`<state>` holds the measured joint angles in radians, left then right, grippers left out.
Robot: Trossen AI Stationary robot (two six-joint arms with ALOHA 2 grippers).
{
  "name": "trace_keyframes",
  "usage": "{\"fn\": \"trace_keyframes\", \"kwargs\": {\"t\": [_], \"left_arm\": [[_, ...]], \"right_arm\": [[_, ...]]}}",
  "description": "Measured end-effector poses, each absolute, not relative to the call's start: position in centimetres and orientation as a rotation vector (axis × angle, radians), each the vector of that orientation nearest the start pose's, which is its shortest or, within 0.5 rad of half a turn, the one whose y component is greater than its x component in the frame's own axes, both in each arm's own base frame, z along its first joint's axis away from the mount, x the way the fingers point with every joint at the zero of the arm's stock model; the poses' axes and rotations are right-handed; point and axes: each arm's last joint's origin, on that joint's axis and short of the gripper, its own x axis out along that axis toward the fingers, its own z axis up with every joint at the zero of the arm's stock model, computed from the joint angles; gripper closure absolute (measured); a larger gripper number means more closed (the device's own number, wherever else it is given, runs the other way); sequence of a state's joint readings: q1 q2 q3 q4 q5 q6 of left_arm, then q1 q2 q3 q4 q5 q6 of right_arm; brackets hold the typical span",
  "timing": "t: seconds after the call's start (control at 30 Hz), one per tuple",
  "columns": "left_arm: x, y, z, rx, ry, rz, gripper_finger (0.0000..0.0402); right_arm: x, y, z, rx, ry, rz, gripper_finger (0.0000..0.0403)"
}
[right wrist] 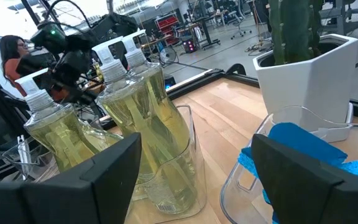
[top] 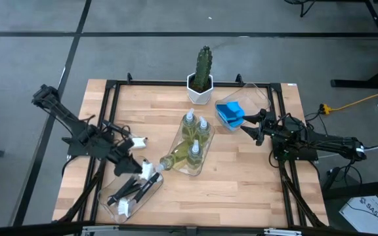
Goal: Pick & Place Kitchen Sink Supplies
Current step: Put the black dish brush into the bottom transparent bin
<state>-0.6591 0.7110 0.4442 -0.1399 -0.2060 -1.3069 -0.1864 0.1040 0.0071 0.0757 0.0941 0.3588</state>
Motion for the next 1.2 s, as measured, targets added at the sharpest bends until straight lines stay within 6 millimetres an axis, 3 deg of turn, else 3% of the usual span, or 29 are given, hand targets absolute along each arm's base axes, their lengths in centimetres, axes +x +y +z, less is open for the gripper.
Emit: {"fn": "trace_keyframes", "kwargs": {"t": [0.27,0.5,0.7,0.87,1.2], "left_arm": [[12.7,-5.5,22.9,-0.947,0.484,0.114,0.022],[13.4,-2.5,22.3,-0.816,0.619,0.194,0.0229],[14.2,-0.3,25.0,-0.629,0.747,0.287,0.0253],[14.9,1.3,27.1,-0.495,0.939,0.352,0.0268],[17.2,3.6,25.9,-0.378,1.439,0.424,0.0279]], "right_arm": [[10.1,-2.2,16.5,0.357,-0.029,-0.282,0.0102],[10.1,-2.2,16.5,0.357,-0.029,-0.282,0.0102],[10.1,-2.2,16.5,0.357,-0.029,-0.282,0.0102],[10.1,-2.2,16.5,0.357,-0.029,-0.281,0.0102],[10.1,-2.2,16.5,0.357,-0.029,-0.282,0.0102]]}}
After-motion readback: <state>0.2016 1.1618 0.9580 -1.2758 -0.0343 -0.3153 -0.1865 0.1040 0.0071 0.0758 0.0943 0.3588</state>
